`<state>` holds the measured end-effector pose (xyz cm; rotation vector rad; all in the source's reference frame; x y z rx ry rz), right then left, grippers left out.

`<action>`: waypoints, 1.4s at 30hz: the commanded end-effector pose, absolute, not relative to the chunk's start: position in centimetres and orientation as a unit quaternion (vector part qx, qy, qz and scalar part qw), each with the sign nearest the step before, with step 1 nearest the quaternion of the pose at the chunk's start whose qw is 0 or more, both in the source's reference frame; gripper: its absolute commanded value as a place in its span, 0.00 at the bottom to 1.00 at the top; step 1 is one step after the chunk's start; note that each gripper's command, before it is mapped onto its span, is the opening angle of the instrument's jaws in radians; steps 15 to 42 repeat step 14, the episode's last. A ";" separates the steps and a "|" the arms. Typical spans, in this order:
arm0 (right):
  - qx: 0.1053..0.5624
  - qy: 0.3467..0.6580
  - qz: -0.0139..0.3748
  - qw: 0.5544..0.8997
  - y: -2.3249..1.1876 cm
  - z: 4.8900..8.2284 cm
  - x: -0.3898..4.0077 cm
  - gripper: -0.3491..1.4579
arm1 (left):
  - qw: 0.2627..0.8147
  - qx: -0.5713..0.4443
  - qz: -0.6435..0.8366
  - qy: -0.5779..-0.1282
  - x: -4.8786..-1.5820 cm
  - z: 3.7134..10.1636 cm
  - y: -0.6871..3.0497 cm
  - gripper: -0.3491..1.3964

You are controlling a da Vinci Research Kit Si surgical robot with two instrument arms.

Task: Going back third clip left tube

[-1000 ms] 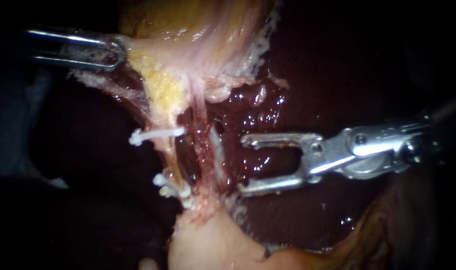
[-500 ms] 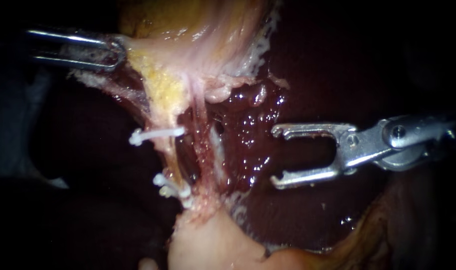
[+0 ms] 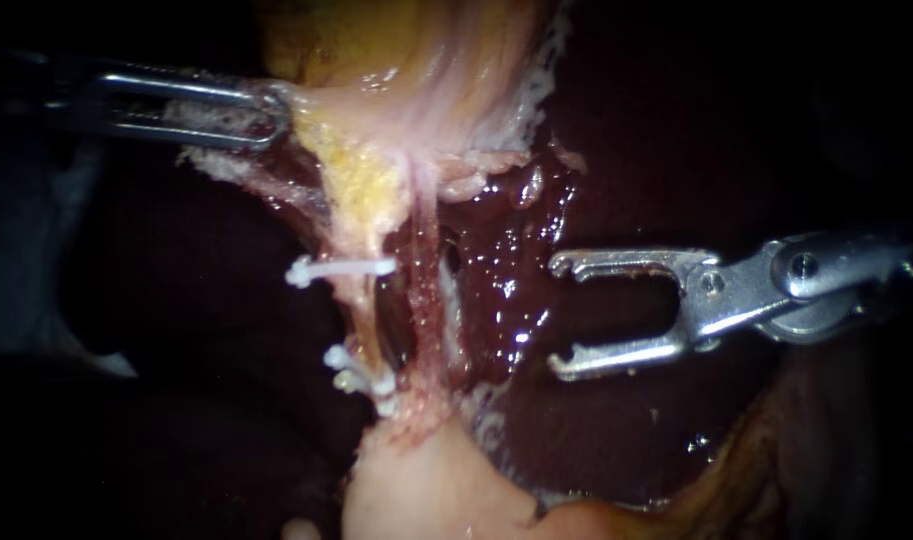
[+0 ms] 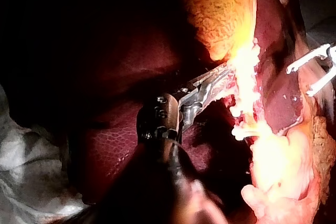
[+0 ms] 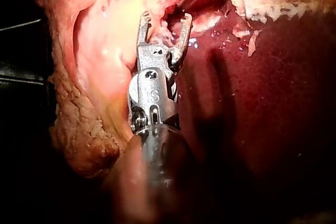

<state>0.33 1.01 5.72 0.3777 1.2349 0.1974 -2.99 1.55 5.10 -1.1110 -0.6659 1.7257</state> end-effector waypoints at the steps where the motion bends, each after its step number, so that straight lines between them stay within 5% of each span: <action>1: 0.176 0.574 0.092 0.794 1.01 5.72 0.33 0.47 | 0.472 -0.451 0.706 -0.274 -3.03 5.12 1.53 0.00; 42: 0.176 0.574 0.092 0.794 1.01 5.72 0.32 0.47 | 0.468 -0.449 0.710 -0.276 -3.17 5.21 1.47 0.00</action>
